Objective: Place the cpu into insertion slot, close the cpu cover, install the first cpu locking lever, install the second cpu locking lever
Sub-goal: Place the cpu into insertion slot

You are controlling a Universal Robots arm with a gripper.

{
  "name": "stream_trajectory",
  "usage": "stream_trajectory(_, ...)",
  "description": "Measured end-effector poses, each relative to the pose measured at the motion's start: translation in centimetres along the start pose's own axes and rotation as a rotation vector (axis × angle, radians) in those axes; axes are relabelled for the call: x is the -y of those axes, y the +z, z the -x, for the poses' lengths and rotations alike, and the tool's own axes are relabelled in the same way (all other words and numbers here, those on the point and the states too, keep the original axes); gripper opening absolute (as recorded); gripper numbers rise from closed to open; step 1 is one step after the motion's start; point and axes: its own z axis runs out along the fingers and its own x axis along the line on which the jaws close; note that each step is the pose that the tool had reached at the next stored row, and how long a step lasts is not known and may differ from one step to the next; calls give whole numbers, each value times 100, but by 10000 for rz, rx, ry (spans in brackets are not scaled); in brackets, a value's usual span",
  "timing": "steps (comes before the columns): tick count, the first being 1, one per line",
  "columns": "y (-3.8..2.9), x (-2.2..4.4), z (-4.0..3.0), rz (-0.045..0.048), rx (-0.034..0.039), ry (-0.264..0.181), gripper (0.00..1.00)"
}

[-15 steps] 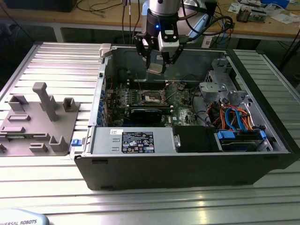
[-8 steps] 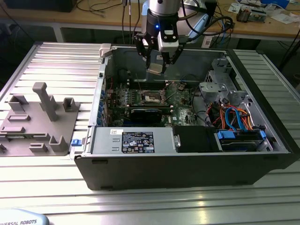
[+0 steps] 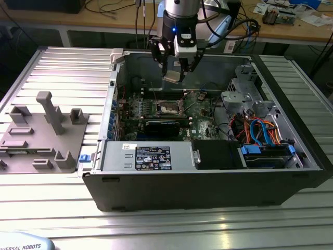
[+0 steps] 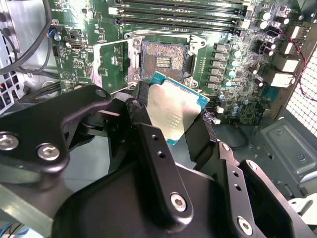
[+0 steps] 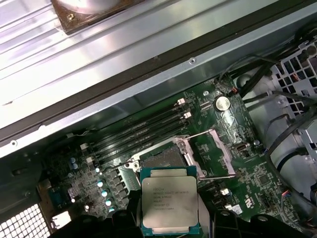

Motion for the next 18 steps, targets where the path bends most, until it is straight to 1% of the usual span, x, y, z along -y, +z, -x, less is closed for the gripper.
stream_trajectory(12,4,0,0,-7,22,386,54)
stream_trajectory(18,5,0,0,-5,27,505,54)
